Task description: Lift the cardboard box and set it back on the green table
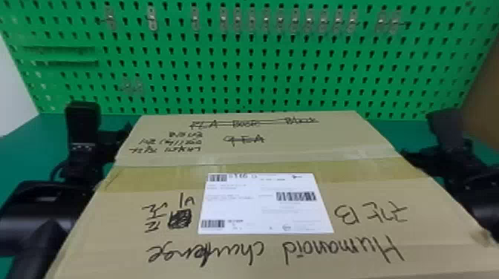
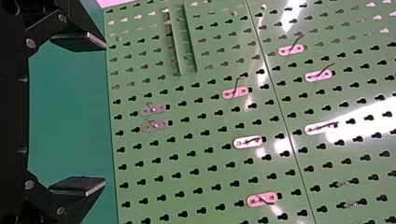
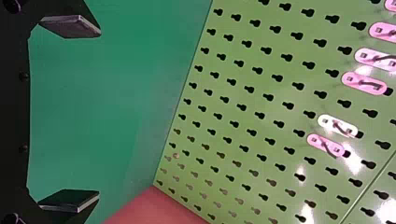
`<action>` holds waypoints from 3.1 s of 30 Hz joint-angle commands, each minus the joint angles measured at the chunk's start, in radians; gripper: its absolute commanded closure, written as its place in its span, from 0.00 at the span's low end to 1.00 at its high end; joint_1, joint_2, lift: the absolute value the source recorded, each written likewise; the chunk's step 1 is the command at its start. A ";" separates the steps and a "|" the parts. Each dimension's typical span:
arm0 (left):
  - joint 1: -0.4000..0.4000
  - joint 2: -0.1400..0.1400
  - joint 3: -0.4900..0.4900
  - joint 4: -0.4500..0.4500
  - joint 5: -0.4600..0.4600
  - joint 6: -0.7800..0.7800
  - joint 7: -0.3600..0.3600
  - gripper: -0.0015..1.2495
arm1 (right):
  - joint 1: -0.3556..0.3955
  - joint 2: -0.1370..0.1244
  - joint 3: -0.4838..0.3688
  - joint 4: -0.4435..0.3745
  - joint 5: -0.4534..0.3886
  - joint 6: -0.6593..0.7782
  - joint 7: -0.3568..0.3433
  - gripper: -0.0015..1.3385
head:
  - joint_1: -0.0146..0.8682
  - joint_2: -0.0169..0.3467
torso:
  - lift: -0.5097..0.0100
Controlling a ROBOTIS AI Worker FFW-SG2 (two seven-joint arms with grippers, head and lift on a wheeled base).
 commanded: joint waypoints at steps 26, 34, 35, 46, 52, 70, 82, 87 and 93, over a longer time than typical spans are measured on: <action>0.000 0.000 0.002 0.000 0.000 0.000 0.000 0.20 | 0.003 0.006 -0.005 -0.003 -0.003 -0.006 0.000 0.07 | 0.66 0.19 | 0.63; -0.002 0.000 0.002 0.000 0.000 0.000 0.000 0.20 | 0.010 0.034 -0.026 -0.006 -0.007 -0.021 0.000 0.06 | 0.66 0.19 | 0.63; -0.002 0.000 0.002 0.000 0.000 0.000 0.000 0.20 | 0.010 0.038 -0.031 -0.006 -0.009 -0.025 0.000 0.06 | 0.66 0.19 | 0.63; -0.005 0.000 -0.001 0.000 -0.002 0.000 0.000 0.20 | 0.011 0.077 -0.042 -0.006 -0.024 -0.040 0.000 0.06 | 0.66 0.19 | 0.63; -0.005 0.000 0.000 0.000 -0.003 0.000 0.001 0.20 | 0.011 0.101 -0.042 -0.005 -0.034 -0.048 0.000 0.06 | 0.66 0.19 | 0.63; 0.005 -0.052 0.035 0.014 0.006 -0.035 0.003 0.20 | 0.014 0.127 -0.031 0.003 -0.050 -0.060 0.000 0.06 | 0.66 0.19 | 0.63; -0.003 -0.058 0.023 0.028 0.015 -0.044 0.008 0.20 | 0.014 0.141 -0.019 0.006 -0.067 -0.063 0.000 0.07 | 0.66 0.19 | 0.63; -0.005 -0.061 0.011 0.034 0.020 -0.049 0.009 0.20 | 0.010 0.144 -0.008 0.012 -0.072 -0.063 0.000 0.07 | 0.66 0.19 | 0.63; -0.009 -0.066 0.002 0.044 0.026 -0.057 0.009 0.20 | 0.003 0.150 -0.003 0.023 -0.073 -0.069 0.000 0.07 | 0.66 0.19 | 0.63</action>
